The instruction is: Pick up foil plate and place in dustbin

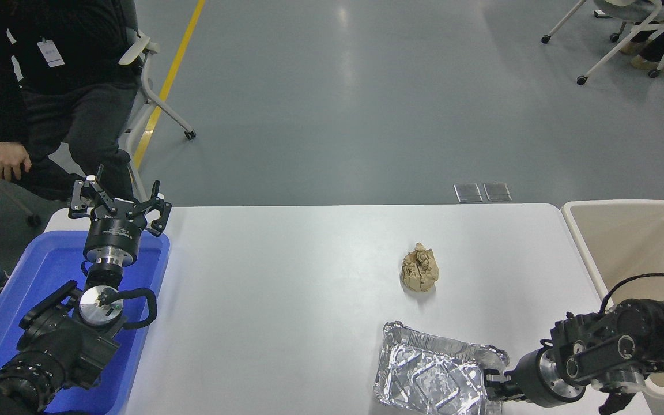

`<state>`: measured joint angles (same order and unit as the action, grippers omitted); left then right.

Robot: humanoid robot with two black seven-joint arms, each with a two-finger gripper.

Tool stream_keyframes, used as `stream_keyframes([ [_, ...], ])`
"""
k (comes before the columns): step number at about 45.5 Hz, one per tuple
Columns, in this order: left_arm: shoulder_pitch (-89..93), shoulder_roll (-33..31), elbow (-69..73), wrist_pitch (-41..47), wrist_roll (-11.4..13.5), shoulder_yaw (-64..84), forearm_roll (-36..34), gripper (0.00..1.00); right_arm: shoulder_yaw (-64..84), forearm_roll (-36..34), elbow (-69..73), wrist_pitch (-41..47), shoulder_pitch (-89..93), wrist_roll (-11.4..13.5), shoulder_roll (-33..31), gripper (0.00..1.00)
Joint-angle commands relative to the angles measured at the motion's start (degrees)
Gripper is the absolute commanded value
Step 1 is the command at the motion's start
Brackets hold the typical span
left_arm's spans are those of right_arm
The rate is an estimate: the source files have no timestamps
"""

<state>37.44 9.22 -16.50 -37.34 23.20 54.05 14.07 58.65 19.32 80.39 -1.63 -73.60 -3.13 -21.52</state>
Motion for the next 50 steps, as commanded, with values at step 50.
stream_keyframes([
  [50,0.0,0.0,0.0,0.0,0.0,0.0,-0.1,0.99,26.5,6.2,16.6,36.3,-64.9,-1.4,-13.9,0.0],
])
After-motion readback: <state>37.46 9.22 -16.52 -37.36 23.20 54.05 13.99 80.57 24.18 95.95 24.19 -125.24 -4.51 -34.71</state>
